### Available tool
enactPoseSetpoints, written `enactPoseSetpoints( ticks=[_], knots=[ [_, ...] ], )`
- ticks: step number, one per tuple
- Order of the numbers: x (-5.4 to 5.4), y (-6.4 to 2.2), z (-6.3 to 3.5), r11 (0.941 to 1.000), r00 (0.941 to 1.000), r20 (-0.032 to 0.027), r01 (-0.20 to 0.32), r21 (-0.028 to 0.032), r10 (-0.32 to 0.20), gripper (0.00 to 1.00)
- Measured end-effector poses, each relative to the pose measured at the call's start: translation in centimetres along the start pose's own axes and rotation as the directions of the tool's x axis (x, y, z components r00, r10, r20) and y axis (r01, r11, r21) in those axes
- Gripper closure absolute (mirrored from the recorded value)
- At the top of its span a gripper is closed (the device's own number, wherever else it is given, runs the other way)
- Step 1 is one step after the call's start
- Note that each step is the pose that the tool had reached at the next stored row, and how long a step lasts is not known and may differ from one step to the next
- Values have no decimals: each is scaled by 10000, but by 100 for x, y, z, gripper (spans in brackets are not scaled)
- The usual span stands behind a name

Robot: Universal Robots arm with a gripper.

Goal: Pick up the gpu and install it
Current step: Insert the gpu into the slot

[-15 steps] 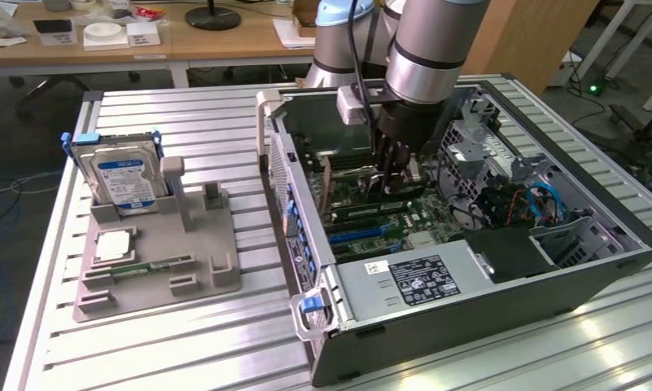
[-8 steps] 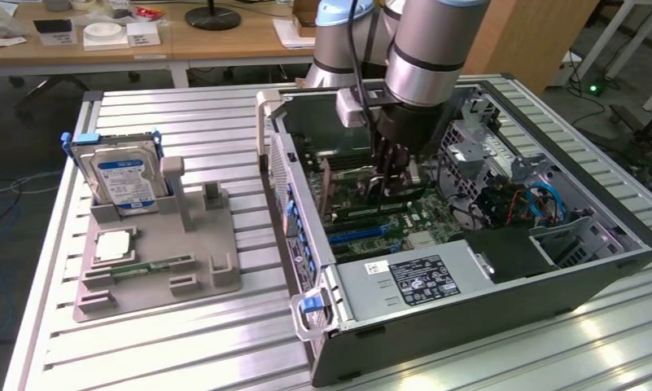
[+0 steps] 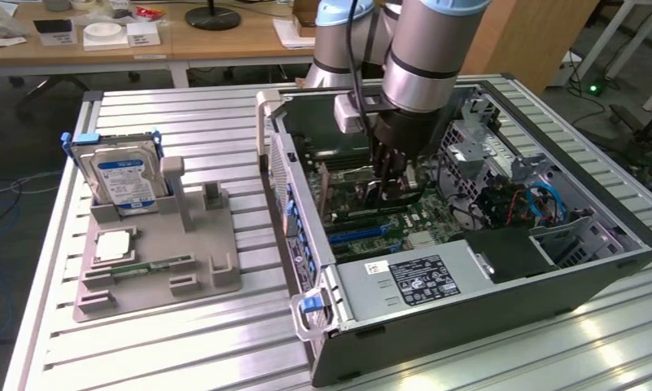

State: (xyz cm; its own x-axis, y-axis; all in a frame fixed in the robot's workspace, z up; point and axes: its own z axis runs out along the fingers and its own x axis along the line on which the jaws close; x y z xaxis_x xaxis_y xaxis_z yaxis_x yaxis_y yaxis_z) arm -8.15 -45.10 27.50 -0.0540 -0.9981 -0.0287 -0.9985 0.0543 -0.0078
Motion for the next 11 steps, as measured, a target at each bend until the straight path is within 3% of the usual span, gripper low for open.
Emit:
enactPoseSetpoints(
  ticks=[11],
  knots=[
    [45, 15, 51, 10000, 10000, 0, 1, 0, -1, 72]
  ],
)
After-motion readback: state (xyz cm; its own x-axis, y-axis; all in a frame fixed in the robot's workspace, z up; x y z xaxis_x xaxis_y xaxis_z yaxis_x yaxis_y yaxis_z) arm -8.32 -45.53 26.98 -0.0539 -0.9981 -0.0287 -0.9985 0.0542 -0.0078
